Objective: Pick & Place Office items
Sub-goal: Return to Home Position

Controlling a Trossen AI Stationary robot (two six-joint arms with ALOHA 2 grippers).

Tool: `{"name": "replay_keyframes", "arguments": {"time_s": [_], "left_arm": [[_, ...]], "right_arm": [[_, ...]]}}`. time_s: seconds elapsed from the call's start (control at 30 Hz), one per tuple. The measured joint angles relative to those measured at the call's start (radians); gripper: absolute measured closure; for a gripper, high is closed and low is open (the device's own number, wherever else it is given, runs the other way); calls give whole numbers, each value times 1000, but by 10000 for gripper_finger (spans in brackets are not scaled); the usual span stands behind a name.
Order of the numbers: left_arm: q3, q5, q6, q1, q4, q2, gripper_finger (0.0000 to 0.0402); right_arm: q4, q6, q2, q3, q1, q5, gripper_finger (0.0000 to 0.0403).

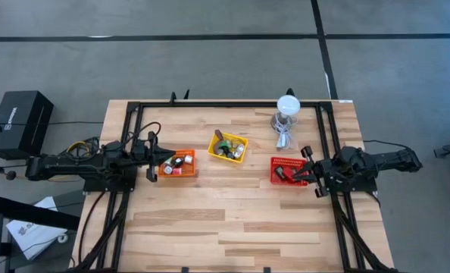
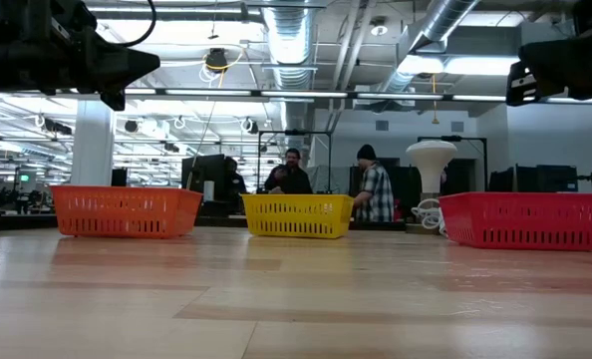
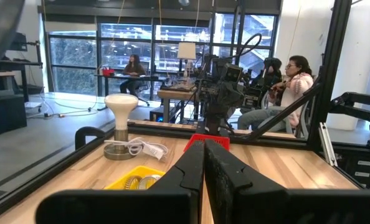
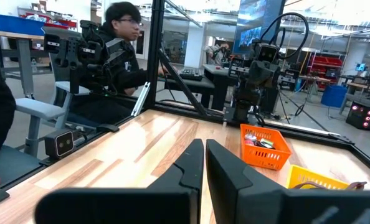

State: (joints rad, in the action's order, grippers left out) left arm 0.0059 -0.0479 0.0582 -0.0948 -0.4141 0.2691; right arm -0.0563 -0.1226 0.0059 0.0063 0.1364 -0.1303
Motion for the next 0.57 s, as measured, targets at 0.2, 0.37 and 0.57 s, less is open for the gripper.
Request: {"name": "replay_keyframes", "arguments": {"time_s": [0.2,0.37,0.57], "left_arm": [[0,0,0,0,0,0,395],[0,0,0,0,-1,0,395],[0,0,0,0,-5,0,395]], "right_arm": [[0,0,0,0,0,0,392],[0,0,0,0,0,0,392],[0,0,0,0,0,0,392]]}}
